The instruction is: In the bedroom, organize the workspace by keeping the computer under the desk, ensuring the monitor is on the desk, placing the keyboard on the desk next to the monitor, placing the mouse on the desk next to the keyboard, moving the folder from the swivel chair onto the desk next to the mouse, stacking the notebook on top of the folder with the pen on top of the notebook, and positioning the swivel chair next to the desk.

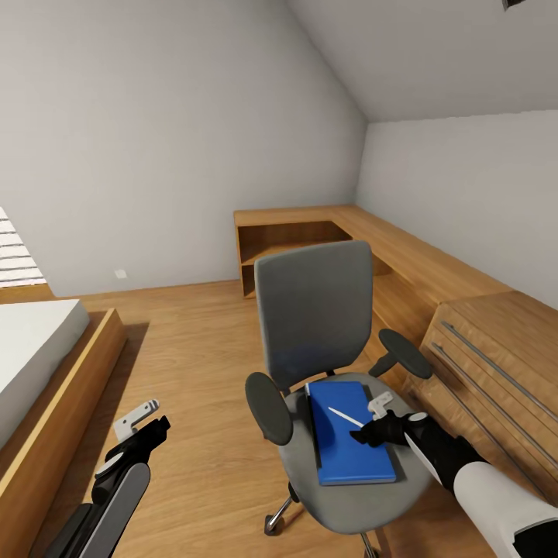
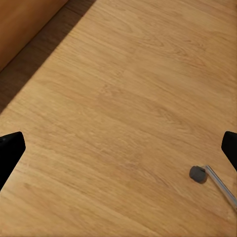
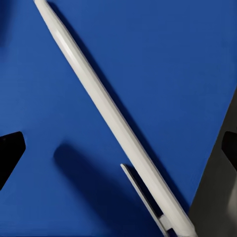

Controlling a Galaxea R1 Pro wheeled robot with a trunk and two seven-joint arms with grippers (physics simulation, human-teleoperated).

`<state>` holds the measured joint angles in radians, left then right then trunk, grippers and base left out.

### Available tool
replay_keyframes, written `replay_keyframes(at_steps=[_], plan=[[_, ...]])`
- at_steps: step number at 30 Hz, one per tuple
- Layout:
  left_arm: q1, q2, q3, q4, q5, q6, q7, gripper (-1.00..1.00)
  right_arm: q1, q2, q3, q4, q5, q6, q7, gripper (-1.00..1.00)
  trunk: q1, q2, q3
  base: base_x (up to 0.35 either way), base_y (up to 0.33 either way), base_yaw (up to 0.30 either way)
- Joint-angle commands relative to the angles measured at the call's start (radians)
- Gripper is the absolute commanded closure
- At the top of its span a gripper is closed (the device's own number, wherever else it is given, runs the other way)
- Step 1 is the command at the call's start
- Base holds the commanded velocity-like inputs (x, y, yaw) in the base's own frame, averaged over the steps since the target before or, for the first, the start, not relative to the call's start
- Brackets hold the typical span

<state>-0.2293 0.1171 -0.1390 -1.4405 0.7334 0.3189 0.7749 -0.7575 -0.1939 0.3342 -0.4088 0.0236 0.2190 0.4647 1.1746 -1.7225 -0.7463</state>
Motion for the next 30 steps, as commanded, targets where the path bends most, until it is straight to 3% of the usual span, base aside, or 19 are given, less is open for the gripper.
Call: replay_keyframes(at_steps=[1,14,20,30], plan=[[-0.001,0.001,-0.002,-0.002,0.004,0.003,0.007,-1.00,0.000,-0.003,0.002,-0.002,0.002,0.005,0.009,-1.00,0.000,0.000,-0.001,0.000,0.000,0.000],[-0.001,0.001,-0.002,-0.001,0.004,0.003,0.007,-1.00,0.000,-0.012,0.002,-0.002,0.002,0.002,0.035,-1.00,0.000,0.000,-0.001,0.000,0.000,0.000],[-0.001,0.001,-0.002,-0.001,0.004,0.003,0.007,-1.00,0.000,-0.012,0.002,-0.002,0.002,0.002,0.035,-1.00,0.023,-0.042,-0.020,0.000,0.000,0.000],[-0.001,0.001,-0.002,-0.001,0.004,0.003,0.007,-1.00,0.000,-0.012,0.003,-0.002,0.002,0.002,0.035,-1.00,0.023,-0.042,-0.020,0.000,0.000,0.000]])
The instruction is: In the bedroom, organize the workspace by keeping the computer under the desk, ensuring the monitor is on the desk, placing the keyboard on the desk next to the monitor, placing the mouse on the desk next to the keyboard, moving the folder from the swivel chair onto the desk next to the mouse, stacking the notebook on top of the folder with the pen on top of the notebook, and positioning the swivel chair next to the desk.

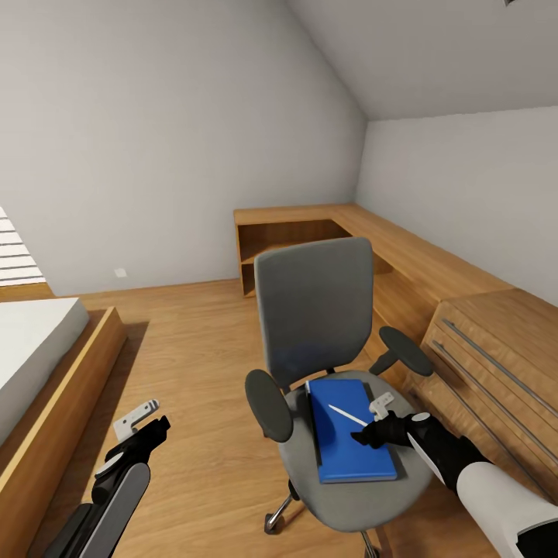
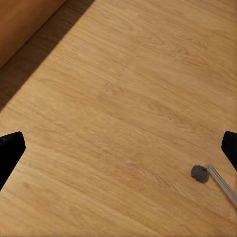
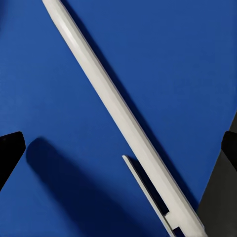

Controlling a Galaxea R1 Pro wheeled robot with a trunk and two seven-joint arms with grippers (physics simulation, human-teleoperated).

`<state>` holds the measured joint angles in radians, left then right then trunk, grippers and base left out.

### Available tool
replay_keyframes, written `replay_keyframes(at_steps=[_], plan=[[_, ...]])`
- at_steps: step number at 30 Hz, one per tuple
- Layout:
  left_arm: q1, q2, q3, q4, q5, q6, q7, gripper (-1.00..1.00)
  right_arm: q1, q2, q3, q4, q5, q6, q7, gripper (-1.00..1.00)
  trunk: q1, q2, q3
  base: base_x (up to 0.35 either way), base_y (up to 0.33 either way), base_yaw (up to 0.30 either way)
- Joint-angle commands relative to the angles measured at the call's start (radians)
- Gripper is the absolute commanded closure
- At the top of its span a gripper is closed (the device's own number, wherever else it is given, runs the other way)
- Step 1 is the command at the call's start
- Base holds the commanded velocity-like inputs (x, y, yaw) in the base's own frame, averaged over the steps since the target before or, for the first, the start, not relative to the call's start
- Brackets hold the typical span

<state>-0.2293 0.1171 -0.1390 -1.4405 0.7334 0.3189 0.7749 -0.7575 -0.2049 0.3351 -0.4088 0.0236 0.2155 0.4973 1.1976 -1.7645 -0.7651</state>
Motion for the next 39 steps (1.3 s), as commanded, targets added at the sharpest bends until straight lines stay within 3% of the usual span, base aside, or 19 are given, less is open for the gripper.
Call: replay_keyframes(at_steps=[1,6,7,39], plan=[[-0.001,0.001,-0.002,-0.001,0.004,0.003,0.007,-1.00,0.000,-0.001,0.002,-0.002,0.002,0.005,0.003,-1.00,0.000,0.000,-0.001,0.000,0.000,0.000],[-0.001,0.001,-0.002,-0.001,0.004,0.003,0.007,-1.00,0.000,-0.001,0.002,-0.002,0.002,0.005,0.003,-1.00,0.000,0.000,-0.001,0.000,0.000,0.000],[-0.001,0.001,-0.002,-0.001,0.004,0.003,0.007,-1.00,0.000,-0.001,0.002,-0.002,0.002,0.006,0.003,1.00,0.000,0.000,-0.001,0.000,0.000,0.000],[-0.001,0.001,-0.002,-0.001,0.004,0.004,0.007,-1.00,0.000,-0.001,0.001,-0.007,0.002,0.007,0.018,1.00,0.000,0.000,-0.001,0.000,0.000,0.000]])
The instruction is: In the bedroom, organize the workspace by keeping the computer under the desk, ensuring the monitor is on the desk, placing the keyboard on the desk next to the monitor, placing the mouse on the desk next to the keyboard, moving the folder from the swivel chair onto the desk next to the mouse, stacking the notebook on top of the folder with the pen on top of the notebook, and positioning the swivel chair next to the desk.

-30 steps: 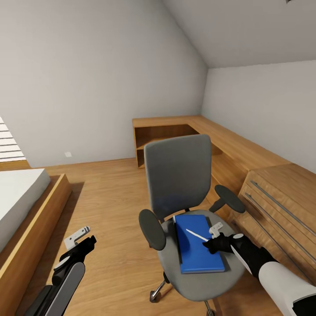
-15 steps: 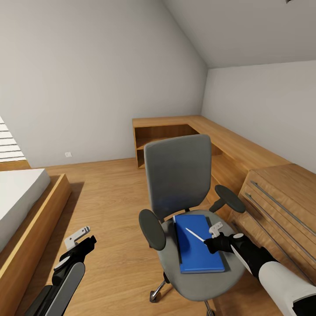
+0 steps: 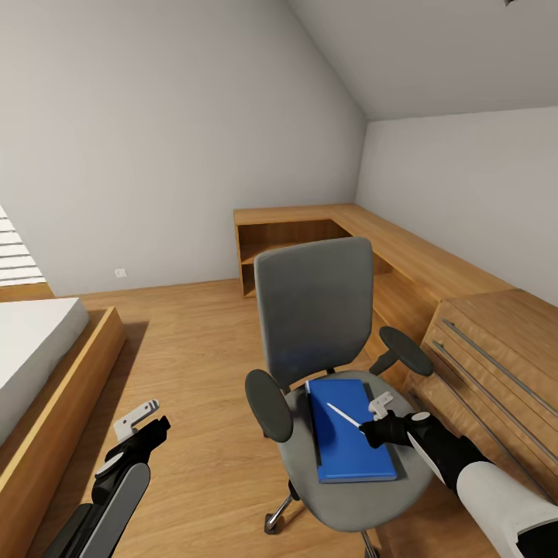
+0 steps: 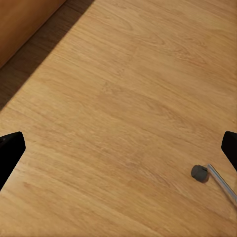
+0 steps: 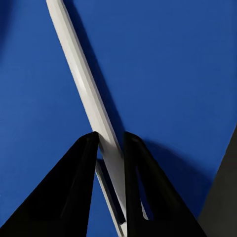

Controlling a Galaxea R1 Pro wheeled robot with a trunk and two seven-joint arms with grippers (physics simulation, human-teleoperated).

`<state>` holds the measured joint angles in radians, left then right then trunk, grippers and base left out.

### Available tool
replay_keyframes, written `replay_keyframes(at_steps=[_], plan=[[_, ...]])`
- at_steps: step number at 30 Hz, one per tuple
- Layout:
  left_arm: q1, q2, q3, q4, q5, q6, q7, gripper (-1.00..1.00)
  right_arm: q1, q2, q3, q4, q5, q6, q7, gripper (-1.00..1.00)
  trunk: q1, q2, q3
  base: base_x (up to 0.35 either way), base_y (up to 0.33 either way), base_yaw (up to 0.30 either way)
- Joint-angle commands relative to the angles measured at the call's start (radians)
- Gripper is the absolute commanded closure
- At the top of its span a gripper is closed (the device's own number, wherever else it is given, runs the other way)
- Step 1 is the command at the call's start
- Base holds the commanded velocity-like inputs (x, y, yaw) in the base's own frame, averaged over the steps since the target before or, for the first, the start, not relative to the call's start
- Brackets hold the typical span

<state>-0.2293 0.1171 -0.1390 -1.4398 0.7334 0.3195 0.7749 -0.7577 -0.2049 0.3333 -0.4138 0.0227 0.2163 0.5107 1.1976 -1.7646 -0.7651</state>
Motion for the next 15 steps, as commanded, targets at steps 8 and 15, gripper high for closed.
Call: replay_keyframes(at_steps=[8,15], plan=[[-0.001,0.001,-0.002,0.003,0.004,0.005,0.007,-1.00,0.000,-0.001,0.003,-0.003,0.003,0.006,0.005,1.00,-0.019,0.035,0.015,0.000,0.000,0.000],[-0.001,0.001,-0.003,0.014,0.004,0.006,0.005,-1.00,0.000,-0.001,0.003,-0.007,0.003,0.005,0.004,1.00,-0.046,0.084,0.037,0.000,0.000,0.000]])
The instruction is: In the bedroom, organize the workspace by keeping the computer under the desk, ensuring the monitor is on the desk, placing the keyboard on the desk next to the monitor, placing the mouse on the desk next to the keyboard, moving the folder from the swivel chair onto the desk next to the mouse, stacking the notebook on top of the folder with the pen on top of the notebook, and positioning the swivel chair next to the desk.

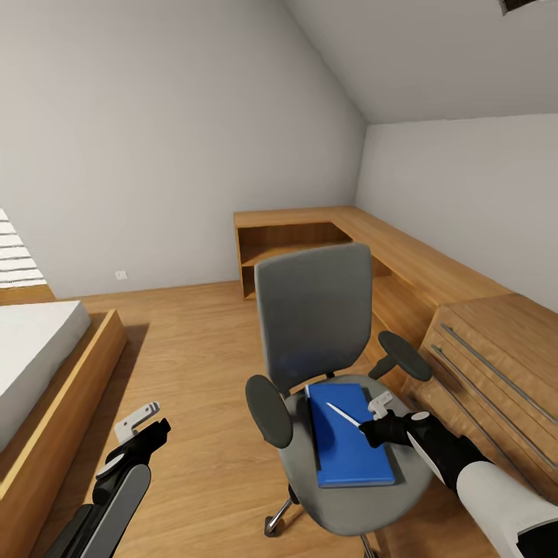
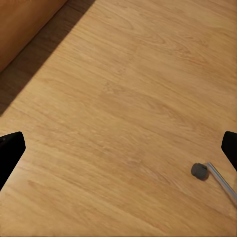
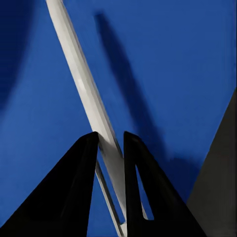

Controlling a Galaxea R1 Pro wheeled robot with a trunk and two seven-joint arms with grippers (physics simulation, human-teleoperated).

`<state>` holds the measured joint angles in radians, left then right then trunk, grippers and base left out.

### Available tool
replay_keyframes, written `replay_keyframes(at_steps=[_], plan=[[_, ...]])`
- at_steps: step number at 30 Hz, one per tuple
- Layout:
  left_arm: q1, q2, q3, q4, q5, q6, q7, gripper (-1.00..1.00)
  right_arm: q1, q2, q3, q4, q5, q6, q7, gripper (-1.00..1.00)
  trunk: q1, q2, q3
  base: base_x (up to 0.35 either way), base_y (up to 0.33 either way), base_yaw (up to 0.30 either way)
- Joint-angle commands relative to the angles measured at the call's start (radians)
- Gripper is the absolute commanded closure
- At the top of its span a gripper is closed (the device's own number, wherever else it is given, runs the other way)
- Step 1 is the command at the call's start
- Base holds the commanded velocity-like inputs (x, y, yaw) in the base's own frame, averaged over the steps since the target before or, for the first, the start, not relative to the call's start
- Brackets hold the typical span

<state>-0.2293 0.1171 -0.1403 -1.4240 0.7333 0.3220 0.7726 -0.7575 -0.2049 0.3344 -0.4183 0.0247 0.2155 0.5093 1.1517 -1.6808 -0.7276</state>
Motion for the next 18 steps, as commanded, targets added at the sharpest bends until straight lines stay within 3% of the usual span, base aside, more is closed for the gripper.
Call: replay_keyframes(at_steps=[1,18], plan=[[-0.001,0.001,-0.002,0.000,0.005,0.003,0.007,-1.00,0.000,-0.001,0.001,-0.003,0.001,0.006,0.005,1.00,-0.004,0.007,0.002,0.000,0.000,0.000],[-0.001,0.004,-0.010,0.014,0.005,0.003,0.005,-1.00,0.000,-0.002,0.001,-0.100,-0.001,0.017,0.001,1.00,-0.069,0.126,0.056,0.000,0.000,0.000]])
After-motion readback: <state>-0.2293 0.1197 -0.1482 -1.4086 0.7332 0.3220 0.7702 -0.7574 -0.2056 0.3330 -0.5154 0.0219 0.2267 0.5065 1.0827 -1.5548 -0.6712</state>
